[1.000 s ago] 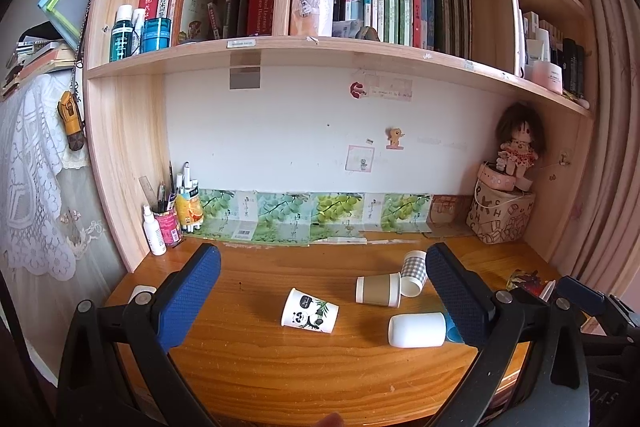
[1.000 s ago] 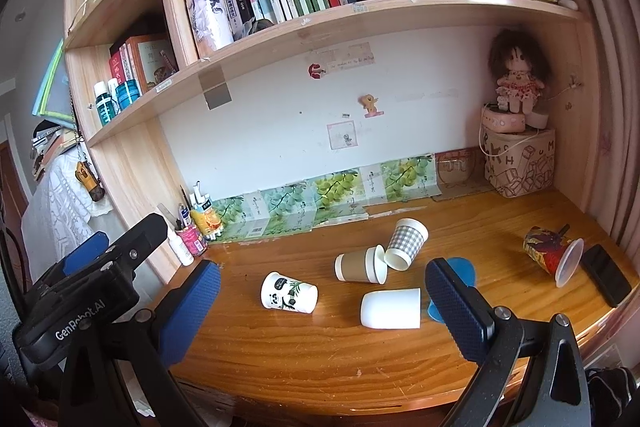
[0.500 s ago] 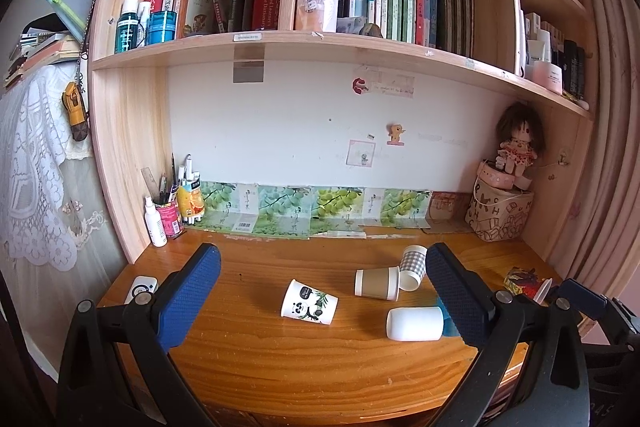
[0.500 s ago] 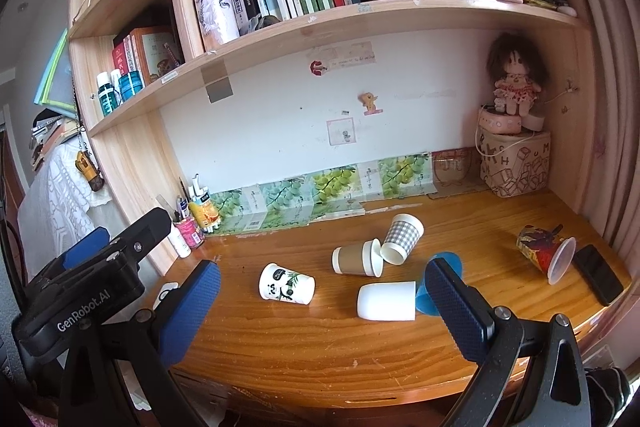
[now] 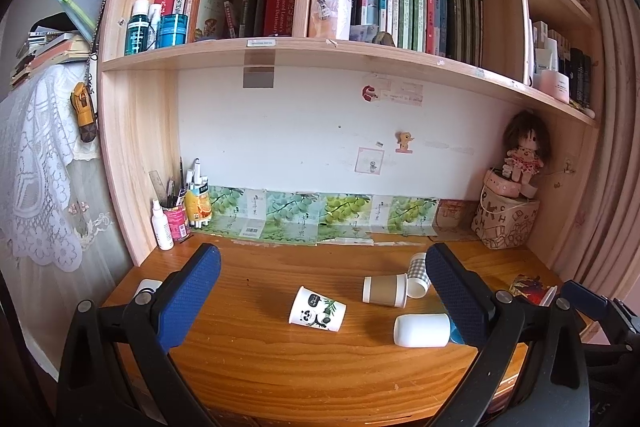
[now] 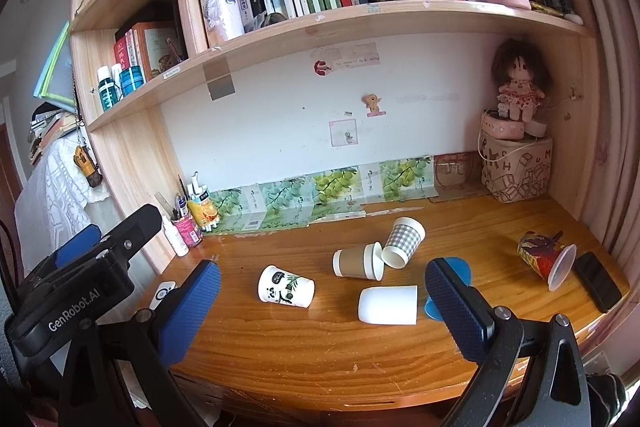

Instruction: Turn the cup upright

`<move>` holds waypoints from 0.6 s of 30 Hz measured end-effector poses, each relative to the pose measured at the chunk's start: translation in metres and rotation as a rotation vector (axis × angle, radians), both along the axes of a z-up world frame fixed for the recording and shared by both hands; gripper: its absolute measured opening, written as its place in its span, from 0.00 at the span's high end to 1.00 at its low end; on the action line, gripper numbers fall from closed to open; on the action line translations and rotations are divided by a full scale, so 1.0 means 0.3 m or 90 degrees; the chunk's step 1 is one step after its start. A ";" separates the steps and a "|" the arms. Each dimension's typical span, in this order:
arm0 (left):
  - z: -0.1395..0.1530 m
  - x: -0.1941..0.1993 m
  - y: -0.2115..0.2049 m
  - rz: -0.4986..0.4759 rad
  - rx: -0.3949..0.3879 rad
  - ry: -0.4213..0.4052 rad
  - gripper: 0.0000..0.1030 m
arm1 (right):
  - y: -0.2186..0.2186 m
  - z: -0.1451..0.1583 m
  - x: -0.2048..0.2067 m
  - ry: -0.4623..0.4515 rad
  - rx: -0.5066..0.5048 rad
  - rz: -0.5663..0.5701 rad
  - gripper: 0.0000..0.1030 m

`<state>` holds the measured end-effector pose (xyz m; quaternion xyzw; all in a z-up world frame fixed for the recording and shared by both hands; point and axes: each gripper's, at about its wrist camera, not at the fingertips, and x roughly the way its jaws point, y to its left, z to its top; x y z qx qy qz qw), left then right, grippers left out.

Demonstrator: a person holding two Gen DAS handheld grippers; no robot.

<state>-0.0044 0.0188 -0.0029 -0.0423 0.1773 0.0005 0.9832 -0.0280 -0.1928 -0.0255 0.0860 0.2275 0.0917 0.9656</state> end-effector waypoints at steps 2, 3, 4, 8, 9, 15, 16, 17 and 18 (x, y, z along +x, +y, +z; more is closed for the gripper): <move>-0.001 0.001 0.006 0.003 -0.003 0.000 0.01 | 0.005 0.000 0.002 0.000 -0.001 0.005 0.01; -0.002 0.003 0.009 0.004 -0.003 0.001 0.01 | 0.008 0.001 0.004 0.001 -0.001 0.007 0.01; -0.004 0.001 0.011 0.005 -0.004 0.001 0.01 | 0.011 0.001 0.005 0.001 -0.002 0.008 0.01; -0.008 0.002 0.017 0.007 -0.005 0.002 0.01 | 0.021 -0.001 0.011 0.007 -0.004 0.013 0.01; -0.010 0.003 0.019 0.007 -0.005 0.003 0.01 | 0.022 -0.002 0.013 0.008 -0.004 0.013 0.01; -0.026 0.008 0.028 -0.004 -0.004 0.029 0.01 | 0.024 -0.023 0.015 0.041 0.012 0.011 0.01; -0.028 0.008 0.028 -0.006 -0.002 0.033 0.01 | 0.024 -0.026 0.012 0.046 0.014 0.007 0.00; -0.027 0.006 0.030 -0.007 -0.001 0.032 0.01 | 0.023 -0.026 0.011 0.048 0.016 0.005 0.01; -0.025 0.004 0.032 -0.008 -0.003 0.029 0.01 | 0.024 -0.024 0.010 0.048 0.017 0.002 0.01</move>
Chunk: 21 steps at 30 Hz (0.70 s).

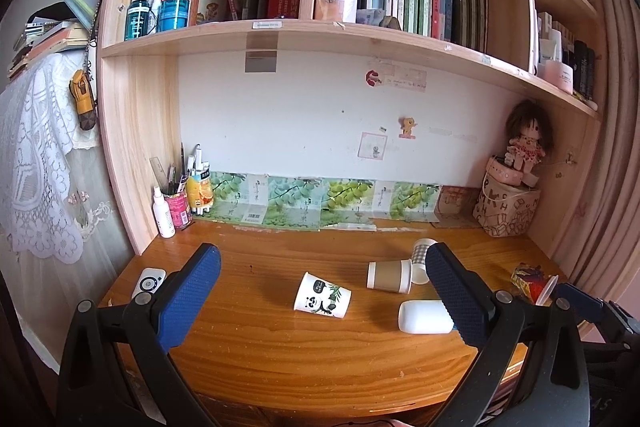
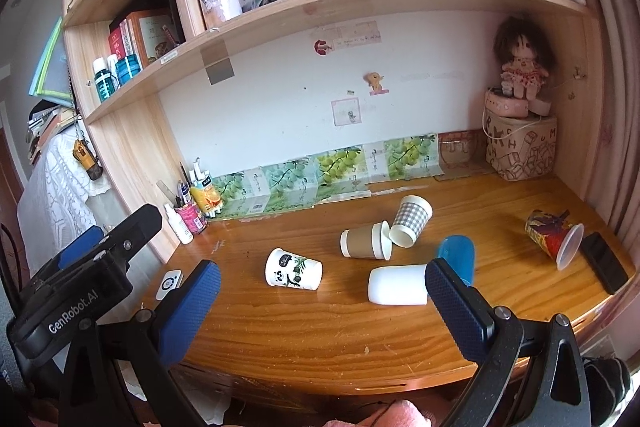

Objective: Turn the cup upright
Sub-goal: 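Move the left gripper down toward the white plastic cup lying sideways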

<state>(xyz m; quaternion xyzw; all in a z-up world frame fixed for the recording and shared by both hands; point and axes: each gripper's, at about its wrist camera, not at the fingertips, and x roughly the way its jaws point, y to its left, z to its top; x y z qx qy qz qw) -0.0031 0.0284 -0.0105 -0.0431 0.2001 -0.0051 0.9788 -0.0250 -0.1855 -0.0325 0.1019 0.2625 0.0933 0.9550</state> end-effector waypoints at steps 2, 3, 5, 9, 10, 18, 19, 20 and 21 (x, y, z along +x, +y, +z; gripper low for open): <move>0.002 0.002 0.004 -0.001 -0.004 -0.002 0.01 | 0.006 0.002 0.000 0.000 -0.004 0.001 0.01; 0.001 0.006 0.005 -0.001 -0.006 0.002 0.01 | 0.010 0.002 0.003 0.003 -0.006 0.003 0.01; -0.003 0.013 0.010 0.000 -0.010 0.010 0.01 | 0.015 -0.002 0.009 0.013 -0.009 0.006 0.01; -0.009 0.019 0.015 0.001 -0.018 0.016 0.01 | 0.020 -0.007 0.020 0.024 -0.012 0.008 0.01; -0.011 0.022 0.013 0.001 -0.018 0.018 0.01 | 0.020 -0.010 0.022 0.028 -0.013 0.009 0.01; -0.028 0.068 -0.006 -0.013 -0.019 0.045 0.01 | 0.001 -0.038 0.059 0.066 -0.004 0.003 0.01; -0.032 0.077 -0.010 -0.014 -0.019 0.050 0.01 | -0.004 -0.042 0.064 0.071 -0.002 0.000 0.01; -0.036 0.088 -0.014 -0.014 -0.017 0.057 0.01 | -0.014 -0.047 0.074 0.079 0.005 -0.003 0.01; -0.040 0.100 -0.018 -0.015 -0.016 0.064 0.01 | -0.020 -0.052 0.082 0.086 0.010 -0.004 0.01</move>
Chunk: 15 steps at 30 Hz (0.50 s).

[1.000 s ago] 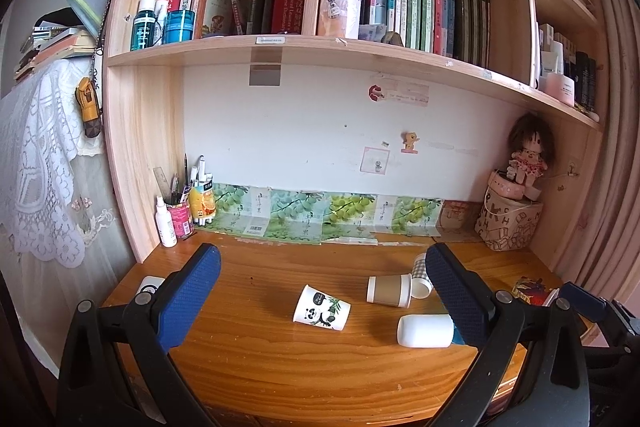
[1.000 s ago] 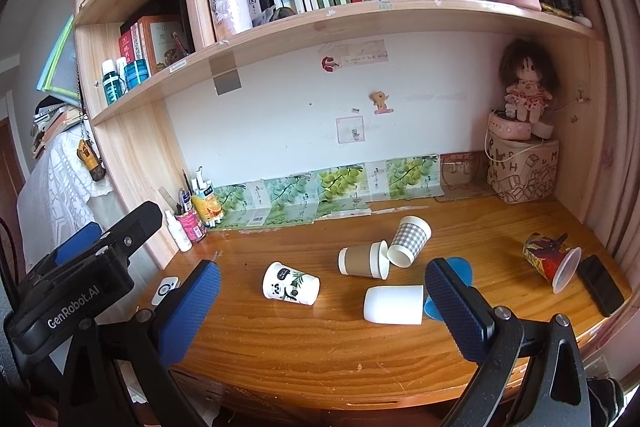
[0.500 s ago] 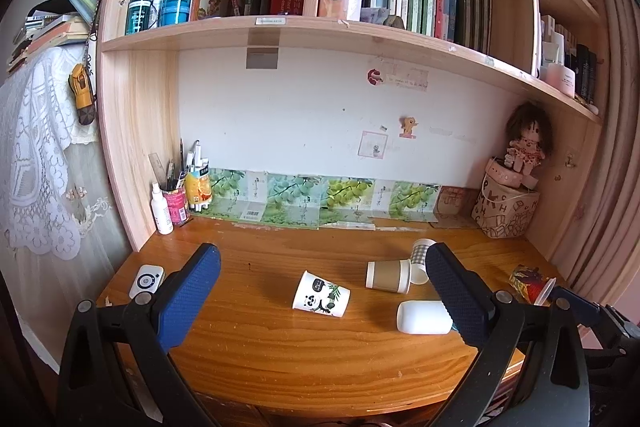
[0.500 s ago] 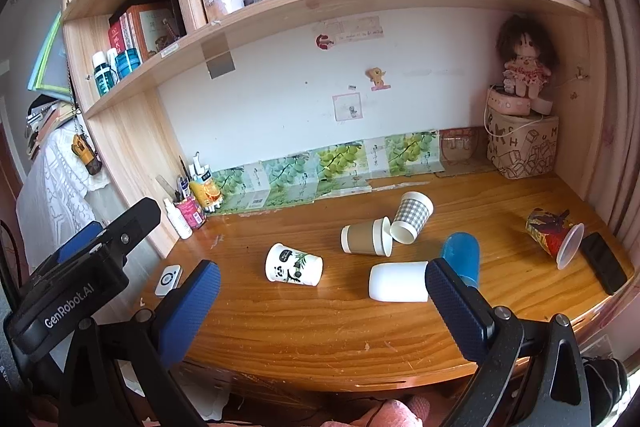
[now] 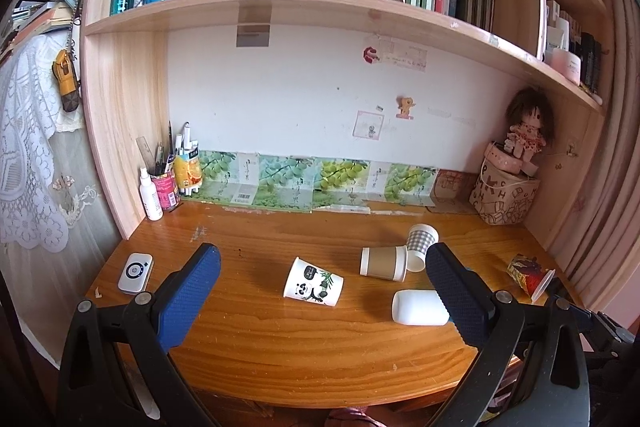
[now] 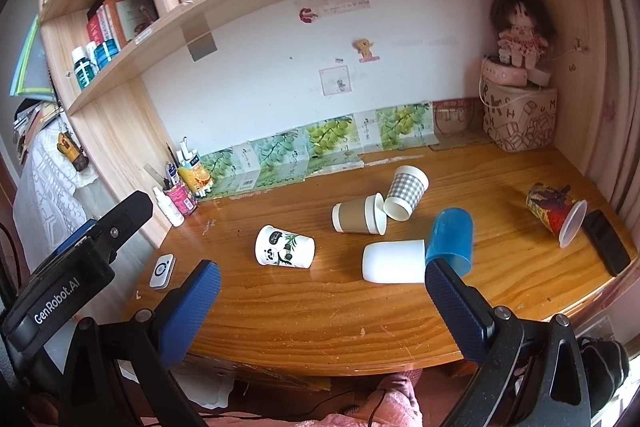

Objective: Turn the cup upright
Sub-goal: 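Move the left gripper down toward the white plastic cup lying sideways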

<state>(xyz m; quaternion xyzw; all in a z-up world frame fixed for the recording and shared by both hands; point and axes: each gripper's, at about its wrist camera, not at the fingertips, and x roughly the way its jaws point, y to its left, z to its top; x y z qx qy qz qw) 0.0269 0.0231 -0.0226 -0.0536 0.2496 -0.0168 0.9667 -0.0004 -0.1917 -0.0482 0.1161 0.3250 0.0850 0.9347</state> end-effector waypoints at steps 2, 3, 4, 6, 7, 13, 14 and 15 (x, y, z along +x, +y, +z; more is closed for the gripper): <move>-0.007 0.023 -0.008 -0.002 -0.001 0.011 0.01 | -0.016 -0.016 0.023 0.020 0.010 -0.005 0.01; -0.013 0.037 -0.014 -0.004 0.000 0.018 0.01 | -0.024 -0.027 0.038 0.031 0.017 -0.008 0.01; -0.018 0.050 -0.021 -0.006 0.002 0.024 0.01 | -0.034 -0.037 0.052 0.041 0.025 -0.010 0.01; -0.033 0.084 -0.041 -0.013 0.012 0.040 0.01 | -0.054 -0.051 0.076 0.053 0.037 -0.016 0.01; -0.040 0.097 -0.050 -0.016 0.018 0.047 0.01 | -0.063 -0.057 0.089 0.058 0.043 -0.020 0.01; -0.070 0.212 -0.119 -0.036 0.075 0.089 0.01 | -0.128 -0.127 0.228 0.114 0.116 -0.032 0.01; -0.075 0.234 -0.129 -0.039 0.084 0.096 0.01 | -0.140 -0.141 0.255 0.127 0.129 -0.035 0.01; -0.083 0.259 -0.142 -0.042 0.094 0.106 0.01 | -0.154 -0.156 0.281 0.140 0.143 -0.039 0.01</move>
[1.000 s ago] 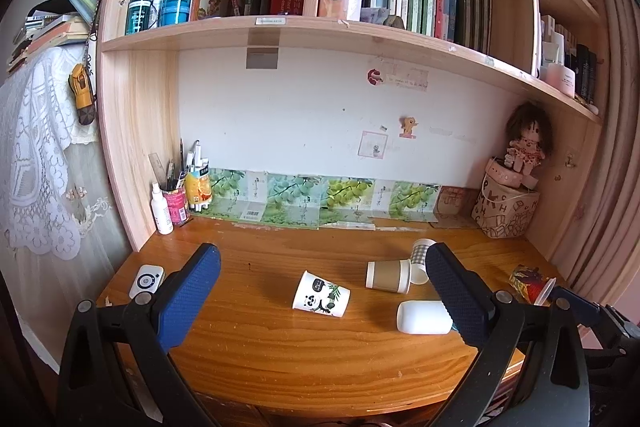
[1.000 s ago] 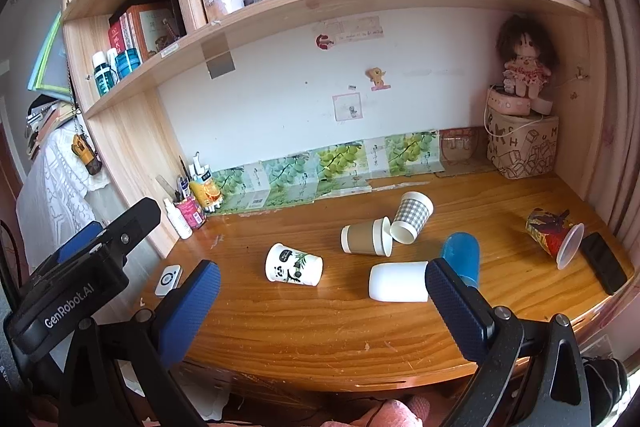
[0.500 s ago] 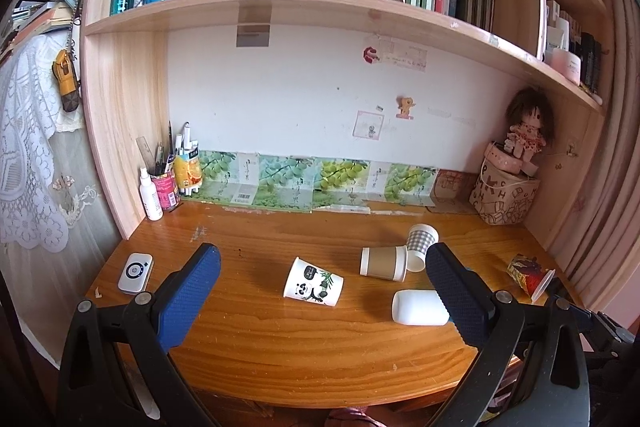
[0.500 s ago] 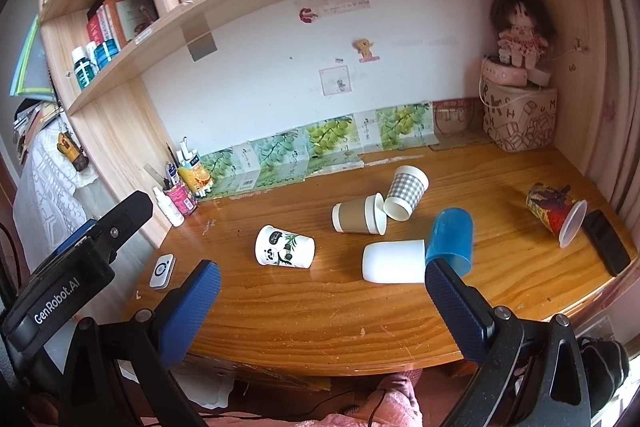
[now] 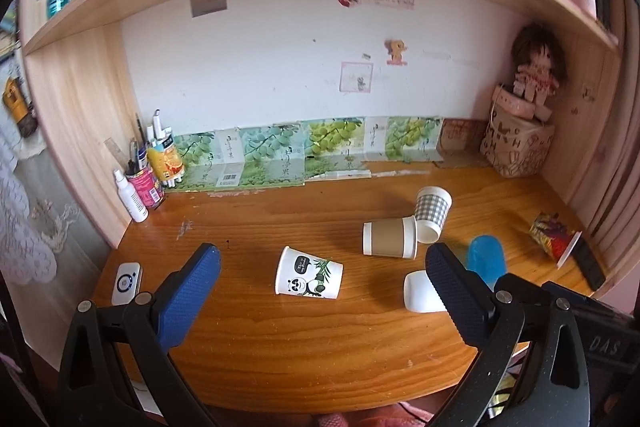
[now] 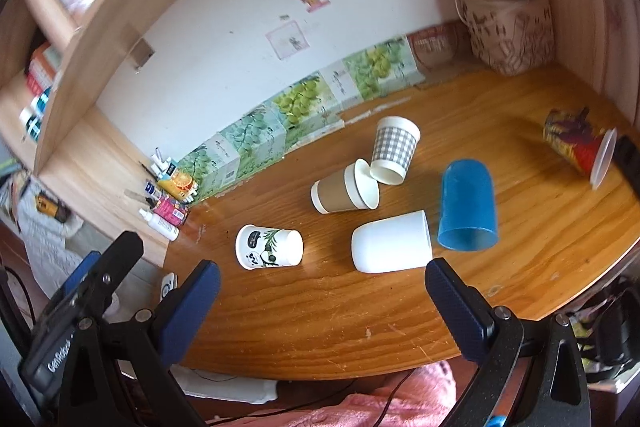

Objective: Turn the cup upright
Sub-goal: 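Move the left gripper down toward the white plastic cup lying sideways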

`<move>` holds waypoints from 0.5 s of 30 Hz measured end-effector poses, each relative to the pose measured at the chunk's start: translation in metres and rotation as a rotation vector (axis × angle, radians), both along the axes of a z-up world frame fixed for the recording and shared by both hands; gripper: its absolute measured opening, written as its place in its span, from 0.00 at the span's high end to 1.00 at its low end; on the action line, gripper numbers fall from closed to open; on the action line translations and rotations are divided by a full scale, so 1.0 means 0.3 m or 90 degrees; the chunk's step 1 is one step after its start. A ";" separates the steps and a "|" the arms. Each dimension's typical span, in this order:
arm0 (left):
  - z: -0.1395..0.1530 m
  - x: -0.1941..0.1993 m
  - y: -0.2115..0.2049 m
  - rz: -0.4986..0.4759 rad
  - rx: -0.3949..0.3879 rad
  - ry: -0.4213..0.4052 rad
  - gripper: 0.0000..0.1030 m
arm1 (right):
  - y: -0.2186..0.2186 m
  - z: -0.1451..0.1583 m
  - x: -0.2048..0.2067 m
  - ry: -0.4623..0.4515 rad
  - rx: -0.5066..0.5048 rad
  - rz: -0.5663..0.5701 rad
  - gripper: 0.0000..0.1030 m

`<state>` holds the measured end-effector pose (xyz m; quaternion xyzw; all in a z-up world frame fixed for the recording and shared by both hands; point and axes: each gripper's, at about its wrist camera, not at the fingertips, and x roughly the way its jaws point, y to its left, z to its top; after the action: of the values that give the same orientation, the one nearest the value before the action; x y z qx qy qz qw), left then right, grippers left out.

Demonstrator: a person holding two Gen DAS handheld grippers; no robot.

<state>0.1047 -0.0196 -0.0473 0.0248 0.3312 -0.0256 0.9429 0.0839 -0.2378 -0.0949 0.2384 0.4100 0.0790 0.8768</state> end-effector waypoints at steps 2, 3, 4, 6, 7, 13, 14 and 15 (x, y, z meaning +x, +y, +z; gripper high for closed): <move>-0.016 0.049 -0.027 -0.011 0.014 0.026 0.01 | -0.026 -0.029 0.048 0.027 0.024 -0.010 0.01; -0.025 0.070 -0.038 -0.015 0.018 0.036 0.01 | -0.044 -0.050 0.077 0.049 0.042 -0.017 0.01; -0.031 0.090 -0.049 -0.019 0.021 0.047 0.01 | -0.058 -0.065 0.100 0.065 0.053 -0.022 0.01; -0.047 0.134 -0.077 -0.027 0.028 0.068 0.01 | -0.081 -0.091 0.138 0.093 0.068 -0.031 0.01; -0.057 0.155 -0.091 -0.032 0.030 0.080 0.01 | -0.092 -0.105 0.152 0.106 0.076 -0.034 0.01; -0.128 0.238 -0.167 -0.065 0.053 0.152 0.01 | -0.164 -0.195 0.206 0.185 0.132 -0.060 0.01; -0.141 0.242 -0.180 -0.074 0.059 0.163 0.01 | -0.173 -0.212 0.210 0.198 0.144 -0.064 0.01; -0.152 0.243 -0.191 -0.082 0.064 0.172 0.01 | -0.183 -0.230 0.212 0.213 0.157 -0.070 0.01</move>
<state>0.1776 -0.0769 -0.0929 0.0897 0.4539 -0.0727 0.8835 0.1475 -0.2926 -0.1638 0.3760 0.5232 0.0399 0.7637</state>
